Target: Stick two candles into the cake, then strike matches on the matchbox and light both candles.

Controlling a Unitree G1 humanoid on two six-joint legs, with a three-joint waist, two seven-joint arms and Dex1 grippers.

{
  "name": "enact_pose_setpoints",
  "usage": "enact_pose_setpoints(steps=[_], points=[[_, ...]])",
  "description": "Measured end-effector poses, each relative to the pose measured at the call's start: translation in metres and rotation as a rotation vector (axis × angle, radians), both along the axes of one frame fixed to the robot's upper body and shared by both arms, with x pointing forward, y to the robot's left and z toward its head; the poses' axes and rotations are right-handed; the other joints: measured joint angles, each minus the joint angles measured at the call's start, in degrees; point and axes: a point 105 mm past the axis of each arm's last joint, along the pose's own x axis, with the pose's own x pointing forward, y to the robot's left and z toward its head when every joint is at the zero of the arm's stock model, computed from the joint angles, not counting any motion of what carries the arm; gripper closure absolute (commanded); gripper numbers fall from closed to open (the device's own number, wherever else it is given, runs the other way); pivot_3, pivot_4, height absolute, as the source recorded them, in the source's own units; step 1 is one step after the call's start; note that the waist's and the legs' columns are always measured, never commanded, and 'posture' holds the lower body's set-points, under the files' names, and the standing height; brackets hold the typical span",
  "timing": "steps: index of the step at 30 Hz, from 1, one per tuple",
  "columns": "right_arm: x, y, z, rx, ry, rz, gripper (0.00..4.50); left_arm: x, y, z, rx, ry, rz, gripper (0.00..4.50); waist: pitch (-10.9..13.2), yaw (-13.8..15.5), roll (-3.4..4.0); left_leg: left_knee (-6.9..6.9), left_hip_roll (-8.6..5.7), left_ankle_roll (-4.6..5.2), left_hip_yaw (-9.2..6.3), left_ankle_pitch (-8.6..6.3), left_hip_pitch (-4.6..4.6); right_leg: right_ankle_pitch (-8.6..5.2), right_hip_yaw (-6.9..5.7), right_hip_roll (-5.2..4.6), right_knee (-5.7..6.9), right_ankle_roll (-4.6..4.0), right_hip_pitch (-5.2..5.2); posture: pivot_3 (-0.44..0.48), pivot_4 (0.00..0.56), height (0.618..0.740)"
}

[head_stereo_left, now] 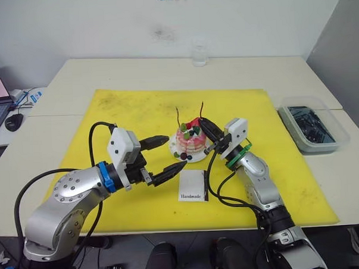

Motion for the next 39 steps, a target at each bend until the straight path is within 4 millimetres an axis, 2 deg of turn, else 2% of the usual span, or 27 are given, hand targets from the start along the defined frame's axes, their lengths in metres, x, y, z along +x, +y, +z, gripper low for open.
enact_pose_setpoints(steps=[7,16,26,35,38,39], points=[[0.000,-0.001,-0.007,-0.004,0.001,-0.020,4.46,-0.002,-0.002,-0.001,0.004,0.007,-0.022,0.00,0.0,0.0,0.00,0.00,-0.01,0.00,0.00,0.00,0.00,0.00,-0.01,-0.18,0.00,0.00,0.00,0.000,0.150,0.740],[-0.005,0.010,-0.015,0.018,0.031,0.001,4.46,-0.002,-0.003,-0.003,0.008,0.012,-0.028,0.00,0.0,0.0,0.00,0.00,-0.01,0.00,0.01,0.00,0.00,0.00,0.00,-0.19,-0.01,0.00,0.00,0.000,0.150,0.740],[-0.009,0.008,-0.024,0.053,0.059,-0.025,4.46,-0.002,-0.004,-0.005,0.010,0.015,-0.030,0.00,0.0,0.0,0.00,0.00,-0.01,0.00,0.01,0.00,0.03,0.00,0.00,-0.19,0.00,0.00,0.01,0.000,0.150,0.740],[-0.010,0.011,-0.024,0.053,0.056,-0.012,4.46,-0.004,-0.006,-0.007,0.013,0.018,-0.039,0.00,0.0,-0.1,0.01,-0.01,0.00,0.00,0.00,0.00,0.05,0.00,-0.01,-0.19,0.01,-0.01,0.02,0.000,0.150,0.740],[-0.010,0.009,-0.022,0.057,0.052,-0.021,3.85,-0.004,-0.006,-0.008,0.017,0.014,-0.036,0.00,0.0,-0.1,0.01,-0.01,0.00,0.00,0.00,0.00,0.04,0.00,-0.01,-0.19,0.00,-0.01,0.02,0.000,0.150,0.740],[-0.010,0.009,-0.021,0.059,0.053,-0.026,3.45,-0.004,-0.007,-0.008,0.019,0.013,-0.037,0.00,0.0,-0.1,0.01,-0.01,0.00,0.00,0.00,0.00,0.04,0.00,-0.01,-0.19,0.00,-0.01,0.01,0.000,0.150,0.740]])
